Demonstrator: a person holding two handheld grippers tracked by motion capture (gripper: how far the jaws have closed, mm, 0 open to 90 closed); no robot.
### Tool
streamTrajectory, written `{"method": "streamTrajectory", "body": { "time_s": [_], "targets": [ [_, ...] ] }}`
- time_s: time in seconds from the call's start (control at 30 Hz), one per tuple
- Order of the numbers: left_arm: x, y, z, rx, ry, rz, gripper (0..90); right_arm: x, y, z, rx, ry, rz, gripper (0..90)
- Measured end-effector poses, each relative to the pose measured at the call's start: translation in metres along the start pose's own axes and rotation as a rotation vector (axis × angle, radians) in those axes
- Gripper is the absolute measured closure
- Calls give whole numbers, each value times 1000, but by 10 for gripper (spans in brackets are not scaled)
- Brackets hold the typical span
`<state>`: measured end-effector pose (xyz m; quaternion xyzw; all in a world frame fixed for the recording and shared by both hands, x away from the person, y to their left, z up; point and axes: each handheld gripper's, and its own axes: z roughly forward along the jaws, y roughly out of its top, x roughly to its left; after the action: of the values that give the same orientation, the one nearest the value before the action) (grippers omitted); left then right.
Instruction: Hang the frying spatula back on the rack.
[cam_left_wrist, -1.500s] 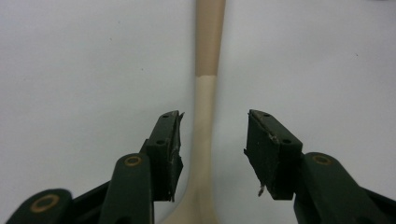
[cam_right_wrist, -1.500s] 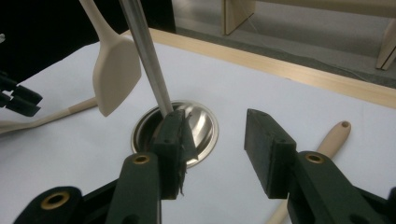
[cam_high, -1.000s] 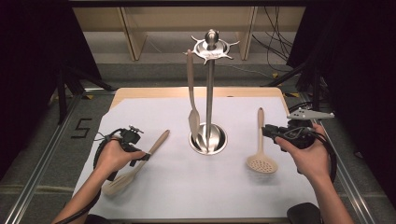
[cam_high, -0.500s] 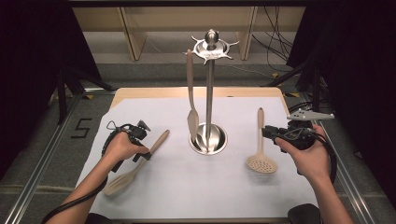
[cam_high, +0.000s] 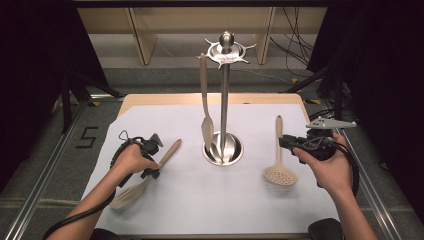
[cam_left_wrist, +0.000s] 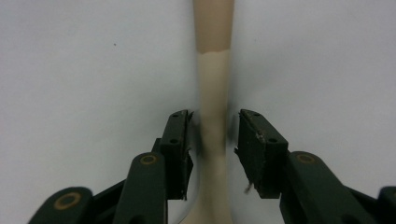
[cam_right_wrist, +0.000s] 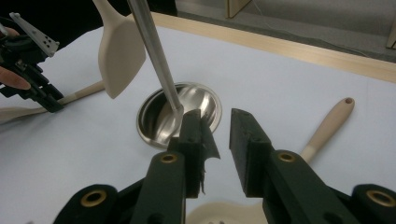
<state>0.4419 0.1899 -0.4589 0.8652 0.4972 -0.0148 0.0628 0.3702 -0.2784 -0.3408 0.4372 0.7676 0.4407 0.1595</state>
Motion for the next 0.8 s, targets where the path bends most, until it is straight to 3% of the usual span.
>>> {"method": "streamTrajectory", "body": {
  "time_s": [0.23,0.33,0.43,0.5,0.57,0.6,0.73,0.77,0.8],
  "targets": [
    [-8,2,2,16,71,-13,704,1,0,1,1,11,6,750],
    [-10,2,2,5,75,-15,770,1,-1,1,2,17,13,750],
    [-11,0,2,0,78,-19,779,0,0,-1,-11,-8,-25,749],
    [-10,-2,1,-13,70,-27,780,0,1,-2,-5,8,-11,749],
    [-8,-6,1,-55,51,-39,782,-1,1,-2,-19,-11,-11,750],
    [-6,-9,1,-72,43,-43,783,2,0,-1,-12,4,31,750],
    [-4,-20,-2,-148,18,-42,784,0,0,-1,-5,8,16,749],
    [-1,-22,-4,-185,32,-10,784,0,0,-1,-12,2,15,750],
    [0,-24,-5,-219,18,-3,784,1,0,0,-17,6,18,749]
  ]
}}
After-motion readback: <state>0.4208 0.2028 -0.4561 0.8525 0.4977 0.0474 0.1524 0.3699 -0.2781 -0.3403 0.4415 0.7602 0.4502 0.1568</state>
